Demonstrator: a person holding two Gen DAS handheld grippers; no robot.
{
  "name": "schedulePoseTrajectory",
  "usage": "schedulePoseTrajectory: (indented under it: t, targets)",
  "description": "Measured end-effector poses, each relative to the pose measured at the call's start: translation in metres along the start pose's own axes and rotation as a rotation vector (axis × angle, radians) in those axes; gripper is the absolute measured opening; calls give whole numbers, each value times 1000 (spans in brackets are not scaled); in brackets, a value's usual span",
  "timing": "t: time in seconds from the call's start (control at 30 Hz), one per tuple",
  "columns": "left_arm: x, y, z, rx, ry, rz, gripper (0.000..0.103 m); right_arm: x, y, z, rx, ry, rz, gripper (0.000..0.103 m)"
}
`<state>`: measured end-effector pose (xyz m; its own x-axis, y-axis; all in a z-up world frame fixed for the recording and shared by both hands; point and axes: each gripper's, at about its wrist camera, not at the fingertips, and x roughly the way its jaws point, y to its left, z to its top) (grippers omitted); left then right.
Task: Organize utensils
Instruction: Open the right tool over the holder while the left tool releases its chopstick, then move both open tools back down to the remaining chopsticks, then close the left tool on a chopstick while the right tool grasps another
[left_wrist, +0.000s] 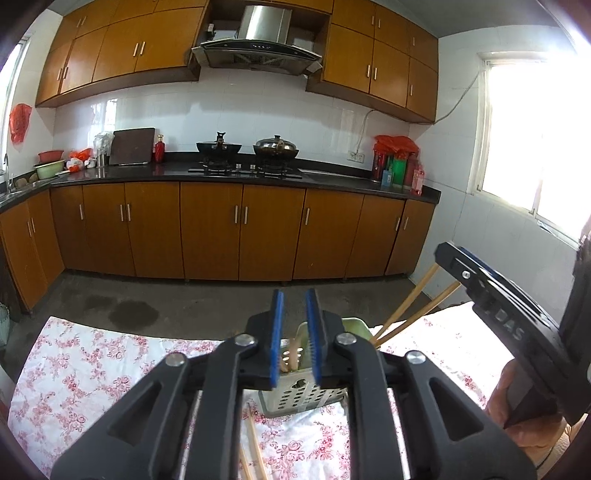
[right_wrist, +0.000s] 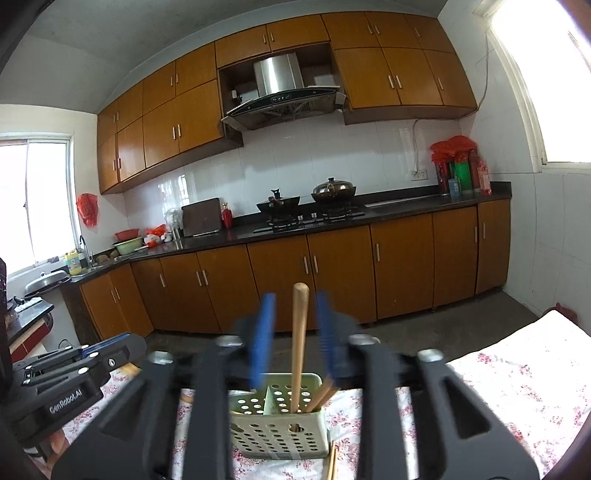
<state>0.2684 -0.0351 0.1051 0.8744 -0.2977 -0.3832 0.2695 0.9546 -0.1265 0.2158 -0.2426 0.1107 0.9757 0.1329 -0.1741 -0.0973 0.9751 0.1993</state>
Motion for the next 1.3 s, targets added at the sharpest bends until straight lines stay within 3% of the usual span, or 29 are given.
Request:
schedulePoseTrajectory:
  t: [0.23,0.37,0.5,0.63,0.73,0.83,1.0,1.13,1.3]
  targets:
    - [-39,14,1,-46,-50,21,28,-33,-8,10,-8,-9,-33,42]
    - [-67,28,-16,-69,-50,65,30,-53,-24,-8,13,49,-75,43]
    - [-76,45,-60,-80,16,132,31,-42,-39,-62,7,261,-104,42]
    - [-53,62,-122,-85,195,194,31,-15,-45,-133,45,548,-38,24]
    - [-37,72,-162,-126,321,186,31,-6,-39,-172,55,674,0,20]
    - [-28,73,-187,-145,390,175,30,-4,-32,-189,55,712,20,20]
    - [-20,63,-202,-136,429,163,30,2,-20,-196,29,734,24,16]
    - [-12,53,-203,-121,450,148,27,2,-34,-196,14,703,-55,9]
    - [-5,45,-209,-108,476,122,22,5,-53,-194,48,694,-123,8]
